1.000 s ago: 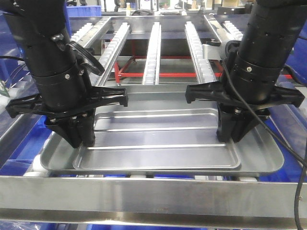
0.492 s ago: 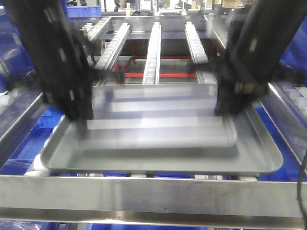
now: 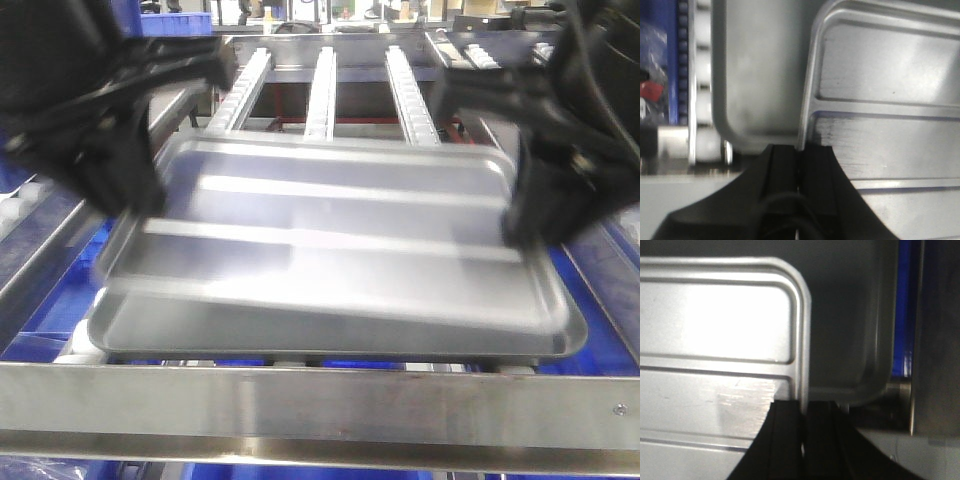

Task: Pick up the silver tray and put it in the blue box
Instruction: 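Lift the tray with both grippers off the rollers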

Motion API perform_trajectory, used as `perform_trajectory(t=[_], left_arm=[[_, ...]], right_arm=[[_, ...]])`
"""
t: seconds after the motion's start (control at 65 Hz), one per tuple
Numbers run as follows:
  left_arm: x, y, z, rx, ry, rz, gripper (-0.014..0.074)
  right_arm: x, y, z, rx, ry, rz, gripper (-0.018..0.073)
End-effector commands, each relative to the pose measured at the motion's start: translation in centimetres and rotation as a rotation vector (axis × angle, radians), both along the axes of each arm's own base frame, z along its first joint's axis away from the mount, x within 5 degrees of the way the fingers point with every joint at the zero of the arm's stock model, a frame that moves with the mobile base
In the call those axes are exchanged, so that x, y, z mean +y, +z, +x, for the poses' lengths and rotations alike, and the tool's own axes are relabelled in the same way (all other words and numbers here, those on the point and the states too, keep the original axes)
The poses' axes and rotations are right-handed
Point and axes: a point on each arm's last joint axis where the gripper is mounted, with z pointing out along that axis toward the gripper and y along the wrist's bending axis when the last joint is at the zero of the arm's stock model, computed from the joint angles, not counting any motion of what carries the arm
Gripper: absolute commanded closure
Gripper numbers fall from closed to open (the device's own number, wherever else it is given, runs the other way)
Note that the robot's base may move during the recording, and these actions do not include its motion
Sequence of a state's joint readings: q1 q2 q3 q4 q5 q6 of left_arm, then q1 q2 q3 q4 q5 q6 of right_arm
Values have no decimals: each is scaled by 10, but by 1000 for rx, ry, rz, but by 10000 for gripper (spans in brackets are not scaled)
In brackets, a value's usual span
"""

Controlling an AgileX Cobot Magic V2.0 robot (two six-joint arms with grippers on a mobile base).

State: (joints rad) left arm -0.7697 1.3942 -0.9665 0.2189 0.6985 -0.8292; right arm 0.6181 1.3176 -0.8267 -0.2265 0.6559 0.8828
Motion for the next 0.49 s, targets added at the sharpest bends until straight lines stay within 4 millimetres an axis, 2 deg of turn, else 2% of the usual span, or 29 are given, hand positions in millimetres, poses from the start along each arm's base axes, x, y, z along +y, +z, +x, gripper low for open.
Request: perform_trajectory(t=[0.0, 0.123, 0.477], left_arm=[[3, 10, -14, -33, -3, -24, 700], [1, 6, -22, -16, -24, -9, 700], [4, 4, -24, 14, -15, 23, 700]], right_arm=[[0, 11, -11, -35, 11, -15, 501], [6, 11, -15, -31, 23, -5, 501], [5, 11, -14, -37, 25, -26, 501]])
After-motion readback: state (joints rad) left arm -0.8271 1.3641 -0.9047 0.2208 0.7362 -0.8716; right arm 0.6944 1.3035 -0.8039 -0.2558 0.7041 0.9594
